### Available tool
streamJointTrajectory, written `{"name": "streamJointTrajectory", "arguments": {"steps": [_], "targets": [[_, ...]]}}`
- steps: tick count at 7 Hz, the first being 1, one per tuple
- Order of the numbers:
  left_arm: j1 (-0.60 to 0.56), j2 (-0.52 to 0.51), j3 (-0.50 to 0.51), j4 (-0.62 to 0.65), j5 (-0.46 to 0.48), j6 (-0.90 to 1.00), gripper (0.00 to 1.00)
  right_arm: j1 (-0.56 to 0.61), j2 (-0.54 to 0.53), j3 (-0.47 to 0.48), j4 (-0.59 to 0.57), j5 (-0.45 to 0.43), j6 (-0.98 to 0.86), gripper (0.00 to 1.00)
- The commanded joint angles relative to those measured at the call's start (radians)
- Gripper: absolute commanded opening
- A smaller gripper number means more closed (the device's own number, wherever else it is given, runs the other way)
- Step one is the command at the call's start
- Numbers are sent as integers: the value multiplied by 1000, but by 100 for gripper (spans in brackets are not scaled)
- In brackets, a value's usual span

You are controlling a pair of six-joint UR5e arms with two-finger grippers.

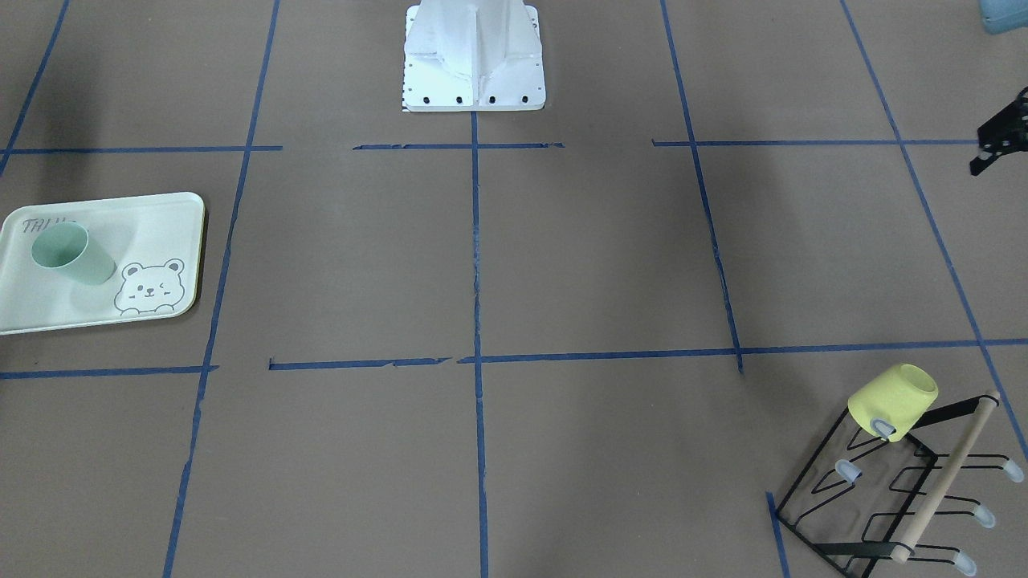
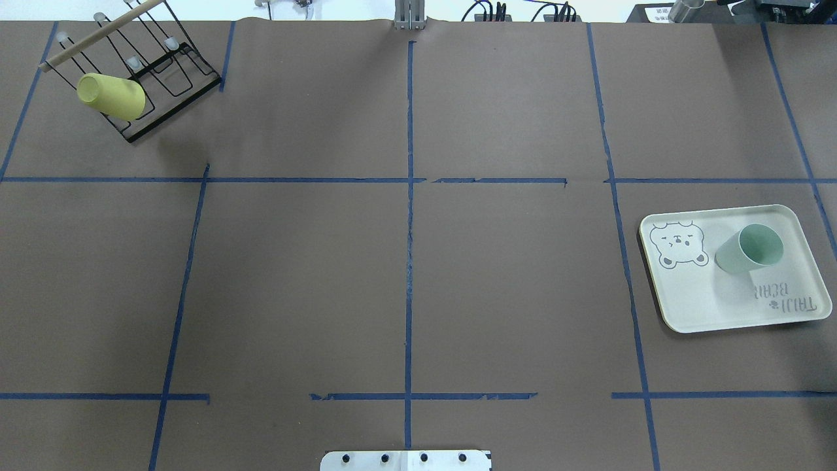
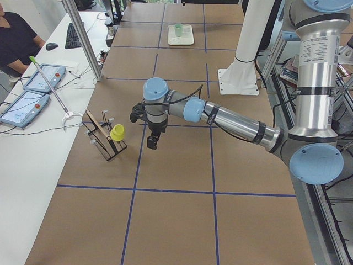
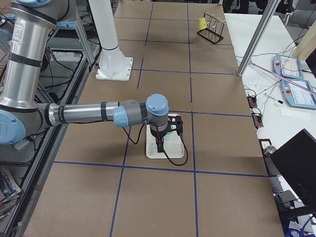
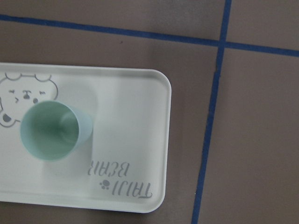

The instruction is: Left arm grabs green cup and hands to right arm on tray

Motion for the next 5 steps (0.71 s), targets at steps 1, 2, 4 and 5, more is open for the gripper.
{"name": "streamJointTrajectory", "arguments": {"steps": [1, 2, 4, 5], "targets": [[-120, 28, 111, 65, -19, 136, 100, 43, 17, 19, -156, 1, -147, 100], [-120, 55, 110, 65, -19, 133, 100, 44, 38, 34, -207, 1, -148, 100], [-117, 77, 150, 50, -20, 100, 100, 46, 32, 35, -212, -2, -148, 100], [-117, 89, 124, 51, -22, 60, 100, 46, 29, 56, -213, -7, -148, 100]]}}
